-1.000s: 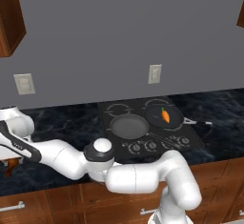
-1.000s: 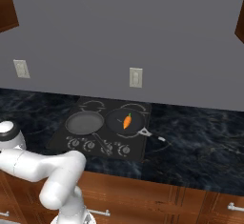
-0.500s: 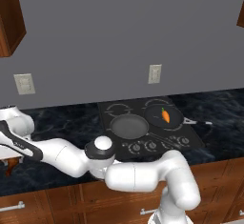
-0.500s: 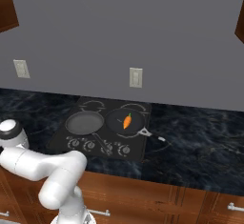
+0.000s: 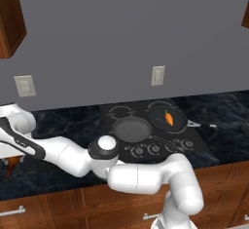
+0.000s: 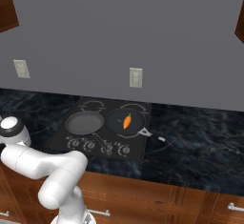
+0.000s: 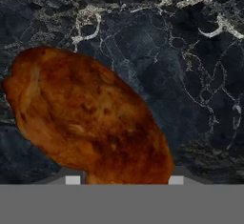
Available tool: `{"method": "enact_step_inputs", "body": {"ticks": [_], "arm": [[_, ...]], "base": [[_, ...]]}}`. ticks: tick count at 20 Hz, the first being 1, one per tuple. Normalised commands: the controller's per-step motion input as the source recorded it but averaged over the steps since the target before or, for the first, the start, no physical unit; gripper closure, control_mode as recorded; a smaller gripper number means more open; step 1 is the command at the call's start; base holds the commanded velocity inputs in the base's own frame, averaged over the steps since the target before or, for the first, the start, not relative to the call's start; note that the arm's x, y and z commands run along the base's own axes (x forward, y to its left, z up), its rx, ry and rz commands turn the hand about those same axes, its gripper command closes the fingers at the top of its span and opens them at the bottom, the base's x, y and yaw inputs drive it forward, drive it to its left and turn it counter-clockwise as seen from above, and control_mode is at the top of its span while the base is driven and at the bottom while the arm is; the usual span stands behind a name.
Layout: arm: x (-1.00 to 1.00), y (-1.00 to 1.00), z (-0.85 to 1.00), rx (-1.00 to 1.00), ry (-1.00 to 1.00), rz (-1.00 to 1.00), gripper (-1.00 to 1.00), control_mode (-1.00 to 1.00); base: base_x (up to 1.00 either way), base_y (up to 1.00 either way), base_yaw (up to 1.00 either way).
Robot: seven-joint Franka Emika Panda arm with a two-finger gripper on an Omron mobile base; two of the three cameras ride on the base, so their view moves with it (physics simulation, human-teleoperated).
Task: Place both pans onto different burners. Then place the carrot and the chicken drumstick on different pans.
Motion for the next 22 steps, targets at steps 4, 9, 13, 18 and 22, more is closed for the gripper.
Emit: {"method": "enact_step_inputs", "body": {"ticks": [4,9,13,18,22], "arm": [[0.0,-0.37,0.45,0.0,-0.02,0.0,1.0,-1.0],[0.0,-0.62,0.24,0.0,-0.03,0.0,1.0,-1.0],[-0.02,-0.84,0.15,0.0,-0.06,0.0,1.0,-1.0],[-0.02,-0.91,0.16,0.04,-0.07,0.0,1.0,-1.0],[-0.08,-0.98,0.06,0.1,-0.07,0.0,1.0,-1.0]], "base": [[0.0,0.0,0.0],[0.0,0.0,0.0],[0.0,0.0,0.0],[0.0,0.0,0.0],[0.0,0.0,0.0]]}}
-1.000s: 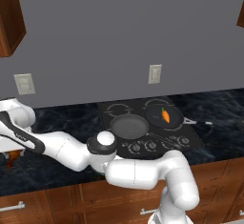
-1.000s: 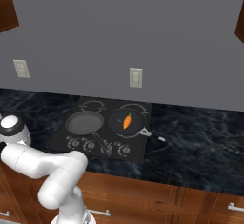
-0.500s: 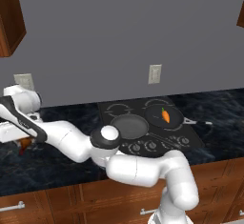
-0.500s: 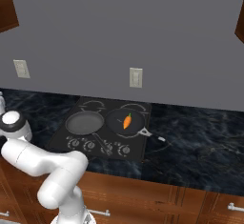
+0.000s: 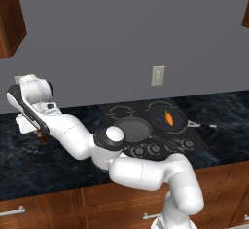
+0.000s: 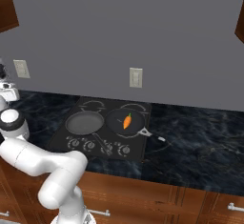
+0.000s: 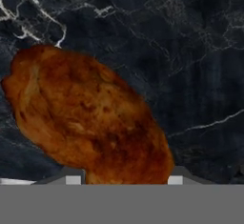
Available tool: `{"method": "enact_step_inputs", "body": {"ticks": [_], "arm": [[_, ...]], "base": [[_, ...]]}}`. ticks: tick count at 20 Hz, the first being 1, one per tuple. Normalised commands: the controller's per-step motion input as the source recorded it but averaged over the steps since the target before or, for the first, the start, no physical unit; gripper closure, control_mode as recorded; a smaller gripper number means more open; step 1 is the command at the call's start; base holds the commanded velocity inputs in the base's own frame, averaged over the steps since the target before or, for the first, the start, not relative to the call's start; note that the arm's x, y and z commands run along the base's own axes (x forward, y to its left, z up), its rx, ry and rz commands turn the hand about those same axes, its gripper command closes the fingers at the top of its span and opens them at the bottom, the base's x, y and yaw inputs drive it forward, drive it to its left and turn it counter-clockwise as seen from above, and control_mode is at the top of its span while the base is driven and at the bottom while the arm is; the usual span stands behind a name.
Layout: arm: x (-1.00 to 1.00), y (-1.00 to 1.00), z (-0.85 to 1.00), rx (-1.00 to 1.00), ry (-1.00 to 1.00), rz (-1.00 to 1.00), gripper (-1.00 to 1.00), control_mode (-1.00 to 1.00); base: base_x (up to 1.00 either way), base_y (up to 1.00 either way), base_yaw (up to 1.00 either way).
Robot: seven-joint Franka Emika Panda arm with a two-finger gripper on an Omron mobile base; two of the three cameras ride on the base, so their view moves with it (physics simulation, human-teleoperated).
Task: Place both pans onto different burners. Then place the carrot and the chicken drumstick on different pans.
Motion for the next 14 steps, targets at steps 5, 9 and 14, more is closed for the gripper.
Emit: {"method": "enact_step_inputs", "body": {"ticks": [5,9,14], "arm": [[-0.17,-0.96,0.12,0.16,-0.06,0.0,1.0,-1.0],[-0.23,-0.82,0.28,0.2,-0.06,0.0,1.0,-1.0],[-0.21,-0.83,0.12,0.17,-0.05,0.0,1.0,-1.0]], "base": [[0.0,0.0,0.0],[0.0,0.0,0.0],[0.0,0.0,0.0]]}}
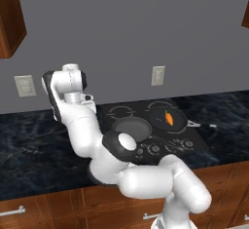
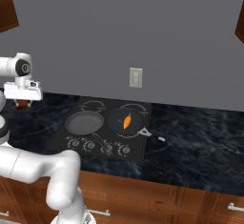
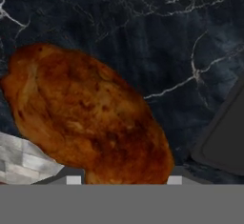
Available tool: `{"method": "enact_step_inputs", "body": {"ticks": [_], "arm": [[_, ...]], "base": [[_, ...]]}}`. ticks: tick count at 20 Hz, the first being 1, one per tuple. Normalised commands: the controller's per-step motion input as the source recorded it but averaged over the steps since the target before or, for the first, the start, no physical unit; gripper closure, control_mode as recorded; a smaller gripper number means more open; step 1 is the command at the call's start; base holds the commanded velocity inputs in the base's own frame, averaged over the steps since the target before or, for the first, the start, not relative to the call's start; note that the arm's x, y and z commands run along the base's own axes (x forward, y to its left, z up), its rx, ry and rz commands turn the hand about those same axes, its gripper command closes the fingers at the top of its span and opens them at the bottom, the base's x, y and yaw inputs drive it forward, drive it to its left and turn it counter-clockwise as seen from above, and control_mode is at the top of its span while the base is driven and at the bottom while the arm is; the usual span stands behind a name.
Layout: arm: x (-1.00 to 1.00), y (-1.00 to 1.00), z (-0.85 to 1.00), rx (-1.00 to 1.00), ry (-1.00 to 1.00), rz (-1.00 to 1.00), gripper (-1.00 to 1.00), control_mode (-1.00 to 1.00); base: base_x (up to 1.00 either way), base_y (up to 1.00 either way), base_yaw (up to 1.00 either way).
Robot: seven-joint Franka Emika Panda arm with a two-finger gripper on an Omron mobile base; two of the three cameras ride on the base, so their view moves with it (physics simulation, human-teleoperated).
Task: Place both pans onto different burners. Then place the carrot and the chicken drumstick on different pans.
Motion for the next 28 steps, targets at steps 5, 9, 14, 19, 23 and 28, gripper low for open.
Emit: {"method": "enact_step_inputs", "body": {"ticks": [5,9,14,19,23,28], "arm": [[-0.03,-0.78,0.0,0.13,-0.04,0.0,1.0,-1.0],[0.0,-0.72,0.01,0.09,-0.01,0.0,1.0,-1.0],[0.0,-0.58,0.04,0.01,0.0,0.0,1.0,-1.0],[0.0,-0.55,0.0,0.0,0.0,0.0,1.0,-1.0],[0.0,-0.46,0.0,-0.01,-0.01,0.0,1.0,-1.0],[0.04,-0.43,0.0,0.0,-0.08,0.0,1.0,-1.0]], "base": [[0.0,0.0,0.0],[0.0,0.0,0.0],[0.0,0.0,0.0],[0.0,0.0,0.0],[0.0,0.0,0.0],[0.0,0.0,0.0]]}}
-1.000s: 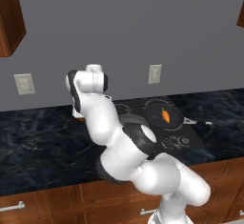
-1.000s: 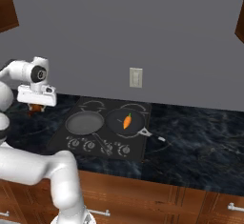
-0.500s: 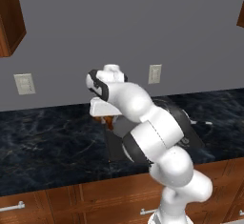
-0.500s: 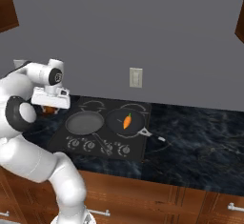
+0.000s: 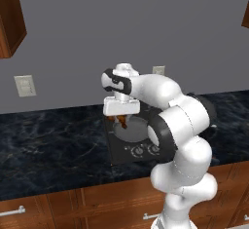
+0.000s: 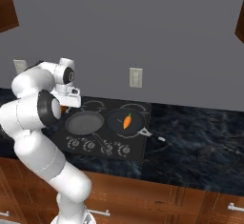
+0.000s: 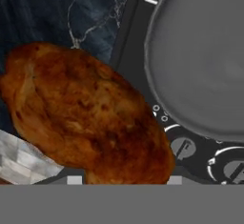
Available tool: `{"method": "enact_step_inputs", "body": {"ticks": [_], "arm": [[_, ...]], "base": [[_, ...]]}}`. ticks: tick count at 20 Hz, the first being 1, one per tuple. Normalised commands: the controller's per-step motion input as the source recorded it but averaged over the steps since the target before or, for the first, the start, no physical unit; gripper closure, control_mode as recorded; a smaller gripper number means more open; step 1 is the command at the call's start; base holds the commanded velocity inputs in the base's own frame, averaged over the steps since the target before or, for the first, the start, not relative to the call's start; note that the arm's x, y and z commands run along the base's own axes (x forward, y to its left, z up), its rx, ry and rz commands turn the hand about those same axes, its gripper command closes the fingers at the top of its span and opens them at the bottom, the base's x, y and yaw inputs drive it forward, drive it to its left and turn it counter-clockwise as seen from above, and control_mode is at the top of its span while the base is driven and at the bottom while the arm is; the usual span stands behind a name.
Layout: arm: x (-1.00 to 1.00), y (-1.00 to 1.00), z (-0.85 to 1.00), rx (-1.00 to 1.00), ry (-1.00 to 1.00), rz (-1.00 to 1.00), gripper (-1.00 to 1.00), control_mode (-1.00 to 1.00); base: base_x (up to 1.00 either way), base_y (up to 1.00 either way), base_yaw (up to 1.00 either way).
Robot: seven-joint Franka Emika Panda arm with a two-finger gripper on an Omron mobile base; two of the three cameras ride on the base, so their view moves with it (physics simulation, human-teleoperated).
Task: Place both pans onto different burners. Then place the carrot and the chicken drumstick on different pans.
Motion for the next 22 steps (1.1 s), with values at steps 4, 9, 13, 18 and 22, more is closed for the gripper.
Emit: {"method": "enact_step_inputs", "body": {"ticks": [4,9,13,18,22], "arm": [[0.02,-0.48,-0.01,0.0,-0.14,0.0,1.0,-1.0],[0.01,-0.45,-0.17,0.0,-0.19,0.0,1.0,-1.0],[0.0,-0.43,-0.3,0.0,-0.17,0.0,1.0,-1.0],[0.05,-0.32,-0.34,0.0,-0.12,0.0,1.0,-1.0],[0.18,-0.13,-0.14,0.0,-0.03,0.0,1.0,-1.0]], "base": [[0.0,0.0,0.0],[0.0,0.0,0.0],[0.0,0.0,0.0],[0.0,0.0,0.0],[0.0,0.0,0.0]]}}
